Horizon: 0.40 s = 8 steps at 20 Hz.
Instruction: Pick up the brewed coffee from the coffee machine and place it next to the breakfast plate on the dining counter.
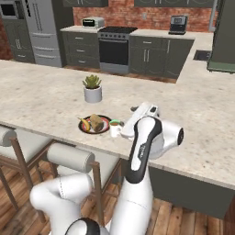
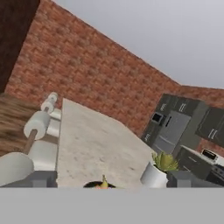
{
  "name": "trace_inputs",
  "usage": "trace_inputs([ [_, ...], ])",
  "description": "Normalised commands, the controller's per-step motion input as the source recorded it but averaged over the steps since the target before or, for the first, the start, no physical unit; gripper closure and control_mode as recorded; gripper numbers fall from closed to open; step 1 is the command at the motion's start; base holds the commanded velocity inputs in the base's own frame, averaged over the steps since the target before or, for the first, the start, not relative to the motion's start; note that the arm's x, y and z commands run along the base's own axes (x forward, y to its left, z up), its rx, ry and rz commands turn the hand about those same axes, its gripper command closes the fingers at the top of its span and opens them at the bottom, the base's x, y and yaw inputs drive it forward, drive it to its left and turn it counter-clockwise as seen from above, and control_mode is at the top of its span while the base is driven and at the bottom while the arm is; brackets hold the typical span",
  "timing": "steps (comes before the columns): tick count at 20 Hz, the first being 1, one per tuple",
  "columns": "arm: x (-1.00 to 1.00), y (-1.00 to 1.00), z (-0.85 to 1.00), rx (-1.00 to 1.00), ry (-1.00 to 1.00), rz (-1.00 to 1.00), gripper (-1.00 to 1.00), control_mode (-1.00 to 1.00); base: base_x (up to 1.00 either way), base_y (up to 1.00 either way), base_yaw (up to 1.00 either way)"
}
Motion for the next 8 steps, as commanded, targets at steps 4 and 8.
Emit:
trace_inputs([
  [4, -0.67, 0.44, 1.00, -0.08, -0.23, -0.10, -1.00, -1.00, 0.00, 0.00, 0.00],
  [8, -0.62, 0.42, 1.00, -0.09, -0.18, -0.09, -1.00, -1.00, 0.00, 0.00, 0.00],
])
